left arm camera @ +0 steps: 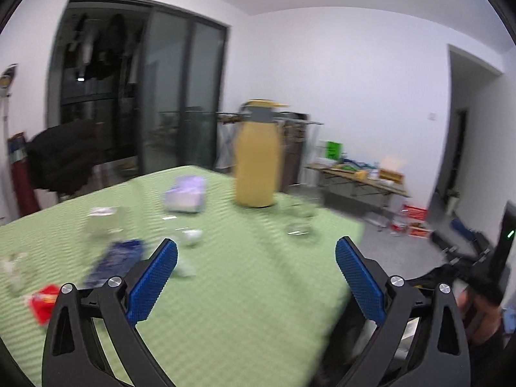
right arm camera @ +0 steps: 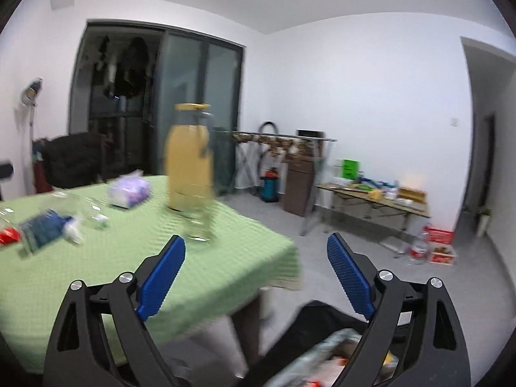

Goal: Collect trash
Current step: 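Move both tools back over the table toward the blue box, then grasp the dark blue printed box with the left gripper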

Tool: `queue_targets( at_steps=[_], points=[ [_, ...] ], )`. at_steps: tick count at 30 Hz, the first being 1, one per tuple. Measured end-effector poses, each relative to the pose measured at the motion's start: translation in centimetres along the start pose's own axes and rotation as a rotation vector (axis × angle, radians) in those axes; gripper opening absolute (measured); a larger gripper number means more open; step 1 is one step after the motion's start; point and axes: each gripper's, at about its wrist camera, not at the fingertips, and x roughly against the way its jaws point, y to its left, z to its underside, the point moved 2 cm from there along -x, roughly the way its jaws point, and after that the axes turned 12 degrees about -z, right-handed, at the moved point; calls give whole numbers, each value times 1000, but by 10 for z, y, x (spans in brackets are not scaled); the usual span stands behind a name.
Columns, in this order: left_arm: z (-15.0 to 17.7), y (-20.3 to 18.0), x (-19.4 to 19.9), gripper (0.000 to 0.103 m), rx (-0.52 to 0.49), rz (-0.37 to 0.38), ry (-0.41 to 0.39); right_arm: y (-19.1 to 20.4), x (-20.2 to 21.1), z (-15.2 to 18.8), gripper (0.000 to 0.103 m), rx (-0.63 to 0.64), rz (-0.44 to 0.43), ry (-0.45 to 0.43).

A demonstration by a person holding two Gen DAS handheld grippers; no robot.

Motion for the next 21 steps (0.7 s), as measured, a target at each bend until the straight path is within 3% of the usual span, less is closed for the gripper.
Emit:
queue_targets(
  at_steps=[6,10,13,21],
  points=[
    [35,108,-37,95,49,-133,105,49,-35,-5,86,-46,-98,40],
    [55,147,-71,95,76,-188,185,74,-50,1,86,-67,-166,78],
    [68,161,-94,95,146,-180,276,88,-54,9,86,-47,-193,114],
    [86,161,-151,95,106,-153,427,84,-42,35,86,108,-142,209]
  ],
)
